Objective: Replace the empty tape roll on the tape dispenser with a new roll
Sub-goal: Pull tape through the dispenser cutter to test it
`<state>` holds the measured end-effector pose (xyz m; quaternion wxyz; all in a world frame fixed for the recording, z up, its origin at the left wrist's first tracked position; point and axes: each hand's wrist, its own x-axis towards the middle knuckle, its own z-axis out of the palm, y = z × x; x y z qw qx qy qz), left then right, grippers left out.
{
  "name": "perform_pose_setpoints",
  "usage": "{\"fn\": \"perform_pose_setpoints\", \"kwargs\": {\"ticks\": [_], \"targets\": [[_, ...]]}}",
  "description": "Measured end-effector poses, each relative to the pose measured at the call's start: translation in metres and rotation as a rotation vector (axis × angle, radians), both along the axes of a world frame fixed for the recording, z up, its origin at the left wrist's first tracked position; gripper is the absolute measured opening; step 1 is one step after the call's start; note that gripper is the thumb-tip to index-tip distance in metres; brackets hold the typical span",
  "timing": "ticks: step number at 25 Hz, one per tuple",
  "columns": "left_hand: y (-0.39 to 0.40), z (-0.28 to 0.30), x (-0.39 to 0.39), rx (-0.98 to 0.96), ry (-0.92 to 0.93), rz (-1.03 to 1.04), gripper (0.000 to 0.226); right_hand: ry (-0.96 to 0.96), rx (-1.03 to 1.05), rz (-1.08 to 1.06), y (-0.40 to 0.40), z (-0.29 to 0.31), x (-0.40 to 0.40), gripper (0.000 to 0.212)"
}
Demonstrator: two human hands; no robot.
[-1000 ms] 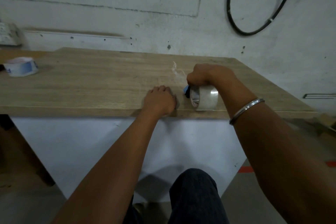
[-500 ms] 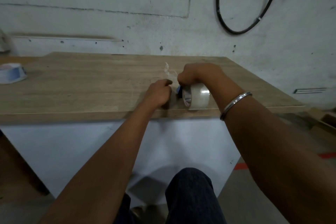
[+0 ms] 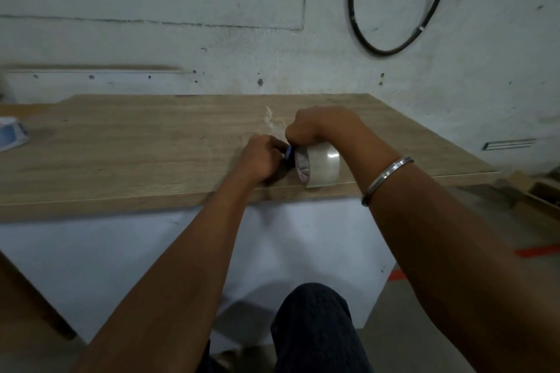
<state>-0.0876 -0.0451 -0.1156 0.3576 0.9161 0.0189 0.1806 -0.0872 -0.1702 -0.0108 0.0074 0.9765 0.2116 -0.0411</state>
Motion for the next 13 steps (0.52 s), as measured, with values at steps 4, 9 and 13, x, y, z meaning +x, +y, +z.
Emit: {"fn": "perform_pose_setpoints", "kwargs": {"ticks": [4, 9, 13], "targets": [[-0.005, 0.002, -0.009, 0.011, 0.015, -0.018, 0.041, 0.003, 0.011, -0.011, -0.004, 0.000, -0.005, 0.048], [-0.014, 0.005, -0.025, -0.016, 0.007, -0.026, 0.043, 0.037, 0.030, 0.015, -0.012, -0.002, -0.019, 0.036], [-0.021, 0.006, -0.039, -0.020, 0.012, -0.031, 0.042, -0.017, 0.030, 0.022, -0.023, -0.007, -0.036, 0.026]]}}
